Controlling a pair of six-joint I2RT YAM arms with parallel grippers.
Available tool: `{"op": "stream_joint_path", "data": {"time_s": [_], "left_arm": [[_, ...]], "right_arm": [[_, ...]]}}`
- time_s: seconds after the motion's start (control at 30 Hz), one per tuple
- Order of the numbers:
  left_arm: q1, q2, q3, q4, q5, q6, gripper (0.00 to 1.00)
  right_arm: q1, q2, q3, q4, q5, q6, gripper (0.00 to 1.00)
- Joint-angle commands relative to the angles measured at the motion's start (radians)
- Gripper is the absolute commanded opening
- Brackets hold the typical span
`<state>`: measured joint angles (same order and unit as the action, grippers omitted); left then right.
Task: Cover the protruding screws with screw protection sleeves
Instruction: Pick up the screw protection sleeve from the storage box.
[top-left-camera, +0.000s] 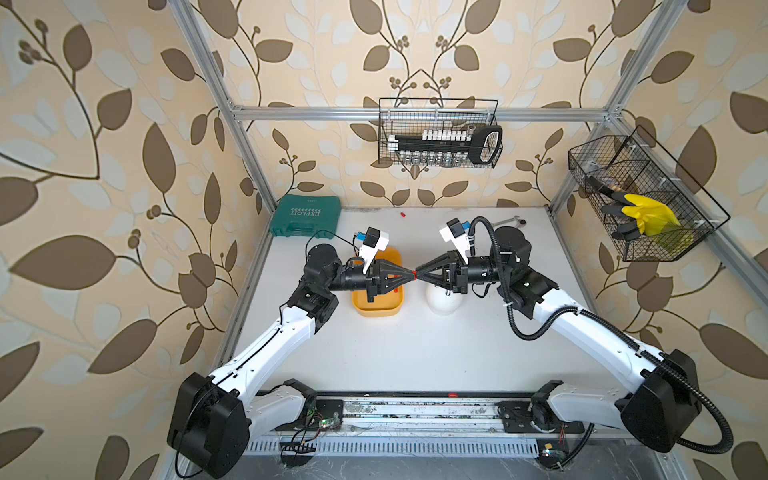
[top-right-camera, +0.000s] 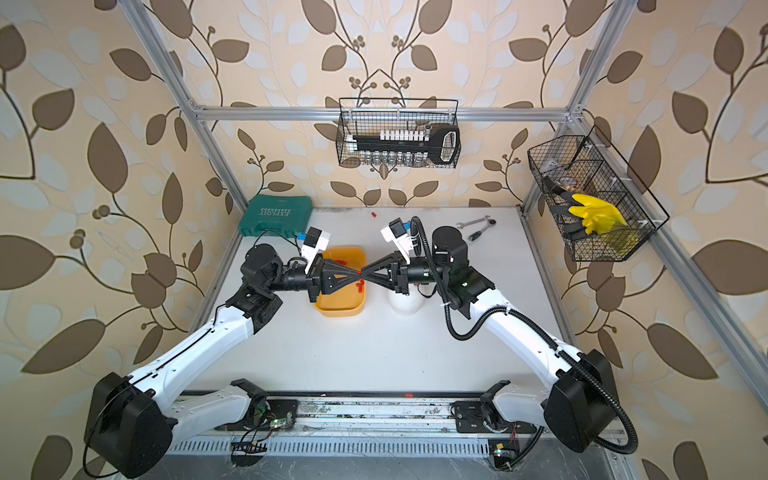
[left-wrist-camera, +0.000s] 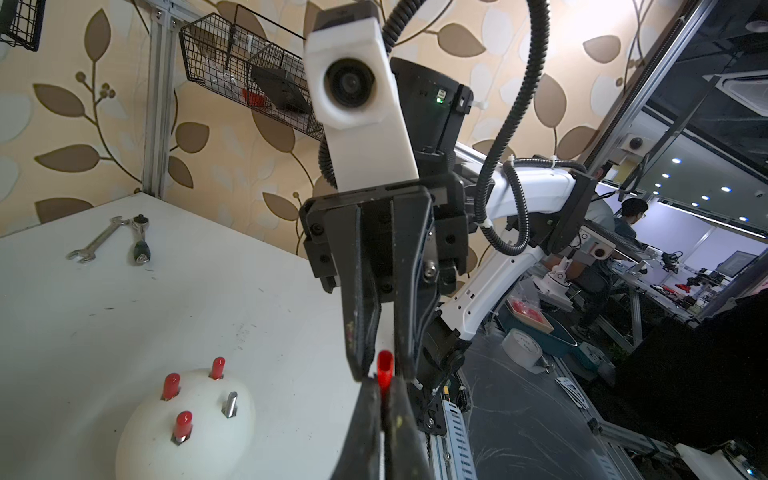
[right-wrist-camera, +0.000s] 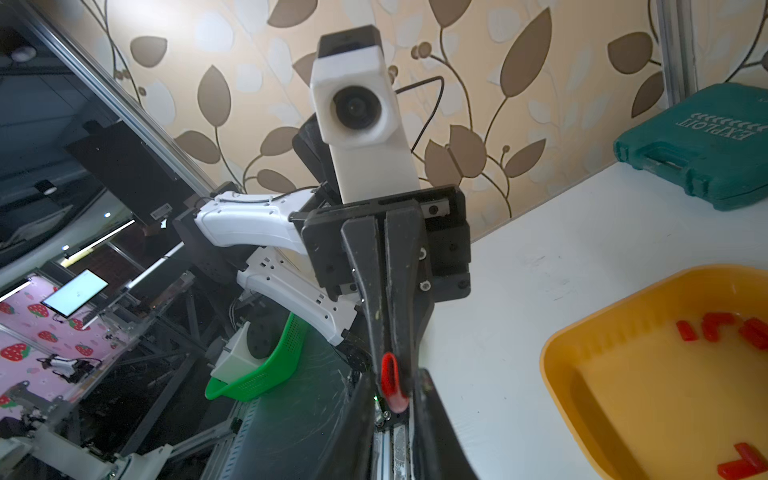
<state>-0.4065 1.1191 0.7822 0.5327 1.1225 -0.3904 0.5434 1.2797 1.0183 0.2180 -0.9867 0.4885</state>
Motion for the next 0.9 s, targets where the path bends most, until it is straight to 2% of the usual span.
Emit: {"op": "stream_joint_path", "data": {"time_s": [0.0,0.1,0.3,0.33,0.37,0.4,0.47,0.53,0.63,0.77,0.87], "left_arm": [[-0.011,-0.026,0.034,0.019,0.014,0.025,0.02],[-0.015,-0.019,0.035,0.018,0.020,0.025,0.02],[-0.018,-0.022,0.035,0.008,0.018,0.034,0.03],[-0.017,-0.026,0.034,0.005,0.011,0.037,0.09],[-0.017,-0.030,0.034,-0.005,0.002,0.047,0.28],[-0.017,-0.037,0.033,-0.028,-0.016,0.069,0.39],[-0.017,-0.067,0.008,-0.079,-0.118,0.129,0.47],[-0.018,-0.119,-0.053,-0.078,-0.285,0.189,0.53],[-0.042,-0.167,-0.140,-0.031,-0.469,0.297,0.51],[-0.124,-0.173,-0.166,-0.023,-0.624,0.436,0.48],[-0.155,-0.161,-0.170,-0.002,-0.695,0.478,0.47]], "right_arm": [[0.006,0.007,0.039,-0.011,-0.021,-0.022,0.08],[0.005,0.002,0.040,-0.007,-0.010,-0.020,0.00],[0.006,0.004,0.050,-0.021,-0.015,-0.020,0.00],[0.006,0.002,0.049,-0.025,-0.009,-0.018,0.00],[0.005,-0.003,0.049,-0.028,0.009,-0.017,0.00],[0.003,-0.009,0.048,-0.033,0.031,-0.012,0.00],[-0.015,-0.010,0.046,-0.022,0.065,0.034,0.00],[-0.037,-0.001,0.044,0.026,0.081,0.127,0.00],[-0.046,0.010,0.041,0.055,0.147,0.279,0.00],[-0.043,0.012,0.041,0.035,0.178,0.409,0.00],[-0.035,-0.015,0.040,-0.027,0.220,0.397,0.00]]}}
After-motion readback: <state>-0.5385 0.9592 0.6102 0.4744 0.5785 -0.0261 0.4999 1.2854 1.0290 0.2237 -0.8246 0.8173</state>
